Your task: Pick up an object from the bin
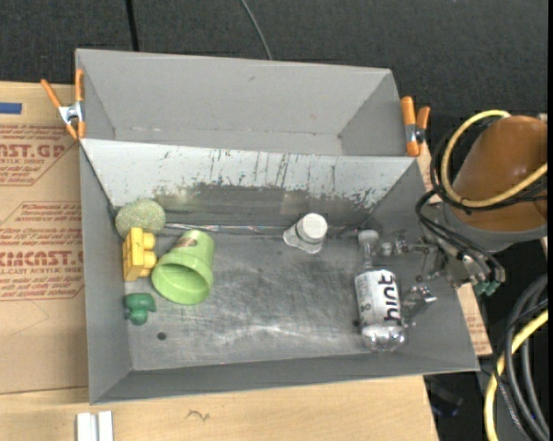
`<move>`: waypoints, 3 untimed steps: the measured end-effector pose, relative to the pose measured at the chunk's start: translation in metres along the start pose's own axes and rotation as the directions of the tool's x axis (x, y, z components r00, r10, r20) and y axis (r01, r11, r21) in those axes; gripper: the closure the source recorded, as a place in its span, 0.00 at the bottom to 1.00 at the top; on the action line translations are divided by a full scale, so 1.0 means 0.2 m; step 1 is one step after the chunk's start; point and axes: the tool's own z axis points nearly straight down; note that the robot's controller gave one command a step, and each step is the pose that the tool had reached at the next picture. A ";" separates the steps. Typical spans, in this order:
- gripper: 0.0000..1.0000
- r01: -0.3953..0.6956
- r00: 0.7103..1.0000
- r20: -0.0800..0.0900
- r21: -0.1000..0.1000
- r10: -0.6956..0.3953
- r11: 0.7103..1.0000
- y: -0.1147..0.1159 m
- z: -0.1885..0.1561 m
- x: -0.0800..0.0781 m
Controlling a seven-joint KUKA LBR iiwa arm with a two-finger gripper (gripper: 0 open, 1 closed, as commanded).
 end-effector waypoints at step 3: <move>0.00 0.536 0.844 0.002 0.000 -0.536 0.844 -0.07 0.31 -0.20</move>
Offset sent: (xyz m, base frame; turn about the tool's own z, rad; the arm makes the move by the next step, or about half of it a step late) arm 0.0313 -0.0103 -0.0150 -0.3401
